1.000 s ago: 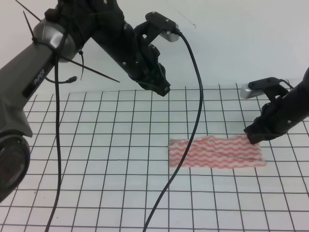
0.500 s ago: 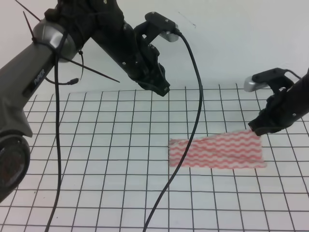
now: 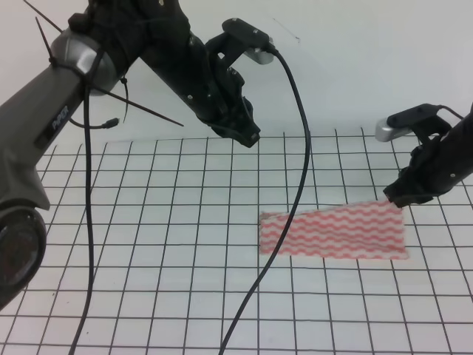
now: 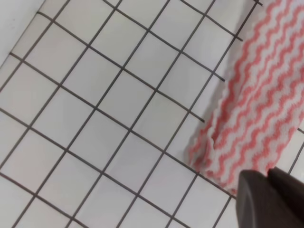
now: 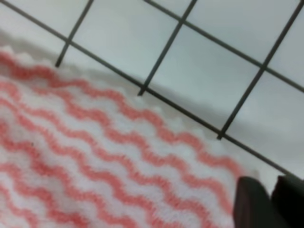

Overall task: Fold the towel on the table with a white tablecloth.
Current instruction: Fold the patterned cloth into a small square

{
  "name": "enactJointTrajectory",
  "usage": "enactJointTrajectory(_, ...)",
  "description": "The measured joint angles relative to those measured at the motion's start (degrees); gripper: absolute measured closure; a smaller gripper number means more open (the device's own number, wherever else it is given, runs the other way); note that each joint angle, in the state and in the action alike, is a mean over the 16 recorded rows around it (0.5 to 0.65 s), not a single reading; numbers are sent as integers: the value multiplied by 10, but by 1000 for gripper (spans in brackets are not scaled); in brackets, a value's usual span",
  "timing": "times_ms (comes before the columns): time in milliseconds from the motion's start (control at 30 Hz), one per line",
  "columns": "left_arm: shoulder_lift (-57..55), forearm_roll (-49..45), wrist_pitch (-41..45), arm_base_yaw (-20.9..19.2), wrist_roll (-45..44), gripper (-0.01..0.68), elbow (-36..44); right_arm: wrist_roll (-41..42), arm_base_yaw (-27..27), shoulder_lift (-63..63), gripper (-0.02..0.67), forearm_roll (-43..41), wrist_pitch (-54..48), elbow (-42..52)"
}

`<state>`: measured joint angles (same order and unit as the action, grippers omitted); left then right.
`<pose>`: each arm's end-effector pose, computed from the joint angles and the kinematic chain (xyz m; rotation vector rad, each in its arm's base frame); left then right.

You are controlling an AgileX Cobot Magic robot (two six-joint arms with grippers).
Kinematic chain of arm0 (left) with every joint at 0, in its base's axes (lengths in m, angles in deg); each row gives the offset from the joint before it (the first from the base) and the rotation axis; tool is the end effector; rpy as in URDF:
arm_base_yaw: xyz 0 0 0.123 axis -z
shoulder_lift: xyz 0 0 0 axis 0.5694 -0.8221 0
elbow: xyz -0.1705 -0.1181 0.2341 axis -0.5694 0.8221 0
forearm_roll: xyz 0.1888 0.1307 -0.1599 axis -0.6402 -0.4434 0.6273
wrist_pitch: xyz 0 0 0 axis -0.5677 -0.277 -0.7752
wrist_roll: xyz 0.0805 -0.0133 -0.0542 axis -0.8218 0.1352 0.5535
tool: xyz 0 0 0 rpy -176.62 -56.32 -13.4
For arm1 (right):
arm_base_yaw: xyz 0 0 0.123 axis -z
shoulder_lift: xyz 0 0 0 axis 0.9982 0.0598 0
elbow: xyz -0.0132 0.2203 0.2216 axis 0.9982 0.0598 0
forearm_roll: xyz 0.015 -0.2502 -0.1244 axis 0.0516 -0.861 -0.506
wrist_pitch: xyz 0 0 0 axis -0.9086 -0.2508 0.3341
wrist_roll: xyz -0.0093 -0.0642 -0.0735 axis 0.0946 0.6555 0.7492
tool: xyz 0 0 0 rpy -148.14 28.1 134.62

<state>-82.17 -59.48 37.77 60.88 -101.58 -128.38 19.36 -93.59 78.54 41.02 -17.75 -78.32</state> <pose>0.4462 -0.2636 0.3347 1.3075 2.2955 -0.5514 0.4551 0.0751 0.1693 -0.6676 2.6352 0.2040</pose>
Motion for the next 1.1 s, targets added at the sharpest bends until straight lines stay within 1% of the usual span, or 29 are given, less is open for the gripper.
enactJointTrajectory(133, 0, 2, 0, 0, 1, 651, 1, 16, 0, -8, 444, 12, -2, -1)
enactJointTrajectory(233, 0, 5, 0, 0, 0, 651, 6, 49, 0, -15, 441, 41, -15, -2)
enactJointTrajectory(333, 0, 6, 0, 0, 0, 651, 12, 99, -4, -21, 474, 88, -36, -3)
enactJointTrajectory(433, 0, 2, 0, 0, 1, 651, 20, 153, -14, -23, 529, 138, -56, -4)
enactJointTrajectory(567, 1, -13, 0, 0, 6, 651, 30, 227, -36, -18, 602, 204, -78, -4)
enactJointTrajectory(667, 4, -28, 0, -1, 9, 655, 38, 269, -58, -7, 642, 245, -84, -4)
enactJointTrajectory(767, 9, -42, 0, -7, 14, 659, 46, 293, -82, 7, 650, 267, -77, -4)
enactJointTrajectory(867, 16, -44, 0, -19, 16, 663, 52, 301, -104, 20, 650, 271, -61, -4)
enactJointTrajectory(1100, 39, 18, 0, -67, -6, 672, 72, 303, -131, 46, 650, 268, -34, -4)
